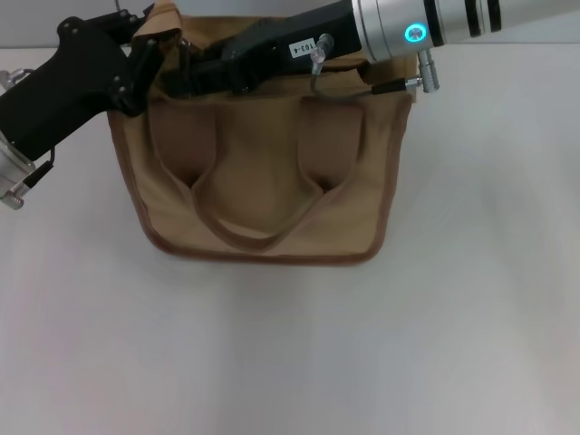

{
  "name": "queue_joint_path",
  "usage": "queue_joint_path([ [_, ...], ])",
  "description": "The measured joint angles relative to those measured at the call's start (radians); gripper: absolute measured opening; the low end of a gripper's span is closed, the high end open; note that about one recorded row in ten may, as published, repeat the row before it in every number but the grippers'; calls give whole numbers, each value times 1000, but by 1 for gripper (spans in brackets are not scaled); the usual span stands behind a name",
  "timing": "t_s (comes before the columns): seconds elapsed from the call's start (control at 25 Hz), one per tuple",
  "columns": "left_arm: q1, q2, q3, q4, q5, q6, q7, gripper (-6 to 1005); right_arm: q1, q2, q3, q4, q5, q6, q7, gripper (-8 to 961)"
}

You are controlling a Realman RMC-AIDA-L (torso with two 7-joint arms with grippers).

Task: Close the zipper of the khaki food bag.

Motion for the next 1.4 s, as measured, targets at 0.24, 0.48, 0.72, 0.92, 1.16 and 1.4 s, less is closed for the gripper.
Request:
queue_joint_path([
  [0.24,10,2,0,0,-7,11,-3,57,-2,0,-12,3,23,29,1,338],
  [0.48,10,2,3,0,-7,14,-3,59,-3,1,-14,6,36,33,2,326],
  [0.72,7,0,7,0,-7,17,-6,62,-4,1,-14,20,39,48,11,268],
  [0.92,9,-1,1,-1,-6,23,-6,64,-14,1,-13,18,40,51,11,174],
  [1.16,16,0,-2,-1,-10,26,-7,66,-25,1,-11,13,54,43,11,120],
  [1.4,17,-1,-2,-11,-11,28,-7,68,-29,0,-15,11,64,37,8,119],
])
